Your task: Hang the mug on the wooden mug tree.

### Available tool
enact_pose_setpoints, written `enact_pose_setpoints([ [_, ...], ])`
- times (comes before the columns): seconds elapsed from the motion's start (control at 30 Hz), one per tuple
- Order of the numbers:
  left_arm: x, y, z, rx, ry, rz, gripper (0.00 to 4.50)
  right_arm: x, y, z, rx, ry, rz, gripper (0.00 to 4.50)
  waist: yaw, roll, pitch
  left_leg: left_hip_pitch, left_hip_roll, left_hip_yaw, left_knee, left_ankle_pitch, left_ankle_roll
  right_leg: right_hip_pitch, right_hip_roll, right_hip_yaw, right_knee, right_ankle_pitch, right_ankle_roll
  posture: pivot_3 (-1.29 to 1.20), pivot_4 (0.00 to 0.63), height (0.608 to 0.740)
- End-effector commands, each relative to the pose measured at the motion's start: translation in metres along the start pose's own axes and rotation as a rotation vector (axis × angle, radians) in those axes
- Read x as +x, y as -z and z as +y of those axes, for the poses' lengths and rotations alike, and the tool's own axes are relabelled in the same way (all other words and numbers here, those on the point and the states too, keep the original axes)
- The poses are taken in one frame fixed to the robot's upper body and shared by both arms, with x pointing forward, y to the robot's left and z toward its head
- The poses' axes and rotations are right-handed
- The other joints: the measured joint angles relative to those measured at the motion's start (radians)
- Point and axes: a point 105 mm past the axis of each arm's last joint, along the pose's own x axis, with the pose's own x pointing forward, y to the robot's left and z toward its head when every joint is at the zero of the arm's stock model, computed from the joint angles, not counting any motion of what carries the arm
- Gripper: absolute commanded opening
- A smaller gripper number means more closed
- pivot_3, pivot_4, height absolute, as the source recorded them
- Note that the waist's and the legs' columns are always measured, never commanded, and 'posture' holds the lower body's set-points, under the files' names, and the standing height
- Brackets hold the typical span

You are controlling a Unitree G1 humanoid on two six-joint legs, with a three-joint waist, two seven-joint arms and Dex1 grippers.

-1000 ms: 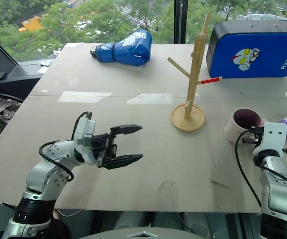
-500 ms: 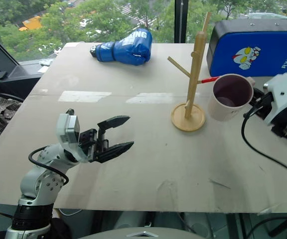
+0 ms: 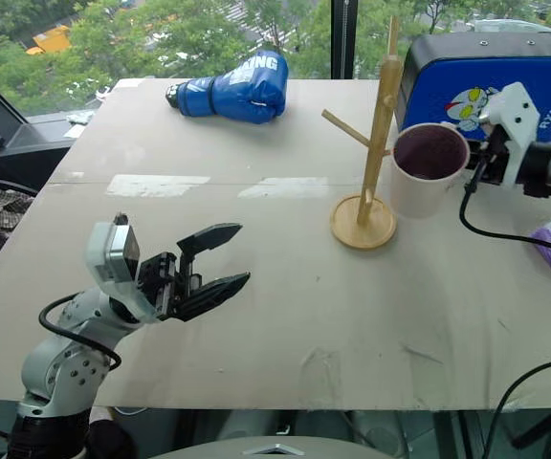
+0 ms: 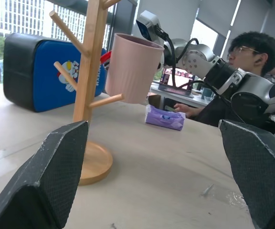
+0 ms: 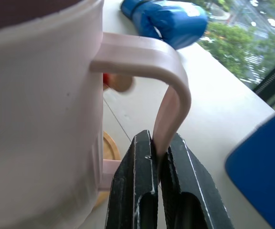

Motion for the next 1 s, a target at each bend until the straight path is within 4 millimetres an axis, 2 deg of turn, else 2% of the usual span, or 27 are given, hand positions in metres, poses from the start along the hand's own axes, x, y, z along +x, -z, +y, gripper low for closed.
enact_pose_setpoints([
  [0.03,-0.001,-0.011,-0.007,0.046,0.007,-0.038,4.5,0.006,-0.006,-0.001,-0.05,-0.036,0.006,0.04,0.004,0.0,0.0,0.0,0.0,0.0,0.0,0.0,0.0,0.0,0.0,0.0,0.0,0.0,0.0,0.0,0.15,0.74],
  [0.17,-0.008,-0.012,-0.007,0.05,-0.006,-0.058,4.5,0.019,0.004,0.002,-0.04,-0.079,0.053,0.04,0.002,0.0,0.0,-0.001,0.0,0.0,0.0,0.0,0.0,-0.001,-0.001,0.0,-0.001,0.0,0.0,0.0,0.15,0.74],
  [0.2,-0.009,-0.012,-0.007,0.051,-0.008,-0.059,4.5,0.02,0.005,0.0,-0.045,-0.074,0.059,0.29,0.002,0.0,0.0,-0.001,0.0,0.0,0.0,0.0,0.0,-0.001,-0.001,0.0,-0.001,0.0,0.0,0.0,0.15,0.74],
  [0.27,-0.012,-0.011,-0.008,0.049,-0.007,-0.059,4.5,0.02,0.006,0.001,-0.048,-0.09,0.057,0.92,0.002,0.0,0.0,-0.001,-0.001,0.0,0.0,0.0,0.0,-0.001,-0.001,-0.001,-0.001,0.0,0.0,0.0,0.15,0.74],
  [0.37,-0.015,-0.01,-0.009,0.047,-0.005,-0.057,4.5,0.015,0.004,-0.002,-0.071,-0.055,0.043,2.4,0.003,0.0,0.0,-0.002,-0.001,0.0,0.0,0.0,0.0,-0.001,-0.001,-0.001,-0.001,0.0,0.0,0.0,0.15,0.74],
  [0.4,-0.017,-0.009,-0.009,0.046,-0.004,-0.054,4.5,0.012,0.002,-0.004,-0.081,-0.033,0.034,2.76,0.003,0.0,0.0,-0.002,-0.001,0.0,0.0,0.0,0.0,-0.001,-0.001,-0.001,-0.001,0.0,0.0,0.0,0.15,0.74],
  [0.47,-0.02,-0.007,-0.008,0.036,-0.012,-0.042,4.5,-0.003,0.001,-0.003,-0.074,-0.005,0.029,3.63,0.004,0.0,0.0,-0.002,-0.001,0.0,0.0,0.0,0.0,-0.001,-0.001,-0.001,-0.001,0.0,0.0,0.0,0.15,0.74],
  [0.57,-0.024,0.003,-0.003,0.017,-0.062,0.007,4.5,-0.027,0.007,0.003,-0.036,0.05,0.045,3.63,0.012,0.0,0.0,-0.003,0.0,-0.001,0.0,0.0,0.0,-0.002,-0.001,-0.002,-0.002,0.0,0.0,0.0,0.15,0.74],
  [0.73,-0.029,0.025,0.01,0.029,-0.168,0.117,4.5,-0.064,0.032,0.031,0.077,0.193,0.085,3.63,0.025,0.001,0.0,-0.003,0.0,-0.001,0.0,0.0,0.0,-0.002,-0.001,-0.002,-0.002,0.0,0.0,0.0,0.15,0.74],
  [0.8,-0.032,0.035,0.018,0.062,-0.211,0.164,4.5,-0.079,0.054,0.054,0.151,0.3,0.119,3.63,0.032,-0.001,-0.001,-0.002,-0.001,-0.001,-0.001,-0.001,0.001,-0.001,-0.002,-0.001,-0.001,0.0,0.0,0.0,0.15,0.74],
  [1.0,-0.036,0.052,0.035,0.057,-0.251,0.237,4.5,-0.095,0.087,0.118,0.313,0.497,0.167,3.63,0.028,0.0,-0.002,0.0,-0.001,-0.002,-0.001,-0.002,0.003,0.0,-0.001,0.0,0.0,0.001,0.002,0.0,0.15,0.74],
])
